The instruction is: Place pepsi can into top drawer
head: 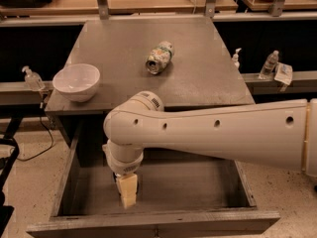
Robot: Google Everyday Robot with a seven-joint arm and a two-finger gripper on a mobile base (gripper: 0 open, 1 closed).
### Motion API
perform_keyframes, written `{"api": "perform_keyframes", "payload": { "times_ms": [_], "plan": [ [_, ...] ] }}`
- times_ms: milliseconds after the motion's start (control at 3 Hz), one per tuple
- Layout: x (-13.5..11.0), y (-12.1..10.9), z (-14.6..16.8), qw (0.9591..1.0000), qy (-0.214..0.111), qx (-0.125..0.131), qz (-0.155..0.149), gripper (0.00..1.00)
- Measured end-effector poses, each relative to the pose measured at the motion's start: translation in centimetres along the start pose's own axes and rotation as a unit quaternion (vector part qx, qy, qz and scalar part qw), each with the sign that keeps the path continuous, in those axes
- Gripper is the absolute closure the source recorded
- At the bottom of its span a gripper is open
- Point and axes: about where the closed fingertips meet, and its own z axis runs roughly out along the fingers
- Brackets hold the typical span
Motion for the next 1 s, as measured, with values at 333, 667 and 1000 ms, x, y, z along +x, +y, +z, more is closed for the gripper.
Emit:
{"api": "perform_keyframes", "payload": {
  "times_ms": [333,667,1000],
  "plan": [
    [-0.1,0.0,-1.7,0.9994,-0.025,0.025,-0.005,0.0],
    [-0.6,0.2,-6.5,0.9953,-0.058,0.077,-0.014,0.0],
    [-0.3,1.6,-12.9,0.9883,-0.075,0.132,-0.009,0.0]
  ]
}}
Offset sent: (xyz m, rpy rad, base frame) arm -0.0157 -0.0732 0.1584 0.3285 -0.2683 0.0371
